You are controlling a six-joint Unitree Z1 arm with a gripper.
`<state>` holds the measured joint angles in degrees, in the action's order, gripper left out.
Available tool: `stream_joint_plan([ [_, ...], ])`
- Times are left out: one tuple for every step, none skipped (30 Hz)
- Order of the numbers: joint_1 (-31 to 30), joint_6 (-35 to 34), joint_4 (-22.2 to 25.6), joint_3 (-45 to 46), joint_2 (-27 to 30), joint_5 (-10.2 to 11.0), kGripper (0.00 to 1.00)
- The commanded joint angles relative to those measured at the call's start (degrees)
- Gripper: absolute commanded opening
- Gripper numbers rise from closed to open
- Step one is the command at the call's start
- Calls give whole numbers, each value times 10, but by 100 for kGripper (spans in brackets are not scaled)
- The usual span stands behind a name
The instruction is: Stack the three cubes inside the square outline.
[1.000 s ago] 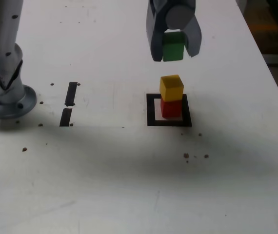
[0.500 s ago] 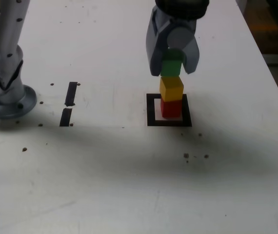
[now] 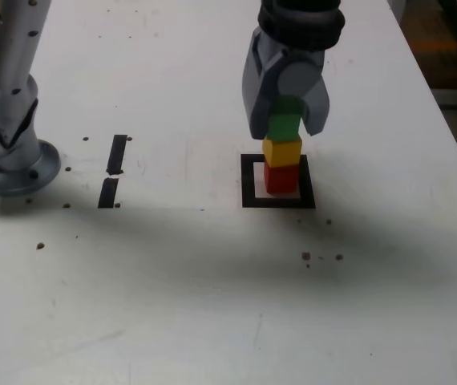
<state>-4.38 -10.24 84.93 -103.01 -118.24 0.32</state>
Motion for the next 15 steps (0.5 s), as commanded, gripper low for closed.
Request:
stream_joint_plan([
  [-1, 0, -2, 1, -2, 0, 31],
  [-1, 0, -2, 2, -3, 0, 32],
  [-1, 0, -2, 2, -3, 0, 33],
  [-1, 0, -2, 2, -4, 0, 35],
  [-1, 0, -2, 1, -4, 0, 38],
  [-1, 0, -2, 1, -4, 0, 42],
  [-1, 0, -1, 1, -5, 0, 47],
  [-1, 0, 0, 2, -5, -1, 54],
  [-1, -1, 3, 2, -5, -1, 62],
  [-1, -1, 7, 3, -4, -2, 74],
  [-1, -2, 10, 4, -3, -3, 82],
  [-1, -3, 13, 3, -2, -4, 88],
  [-2, -3, 15, 2, 0, -5, 93],
  [-2, -4, 17, 0, 3, -6, 97],
  [-3, -4, 18, -3, 6, -7, 99],
])
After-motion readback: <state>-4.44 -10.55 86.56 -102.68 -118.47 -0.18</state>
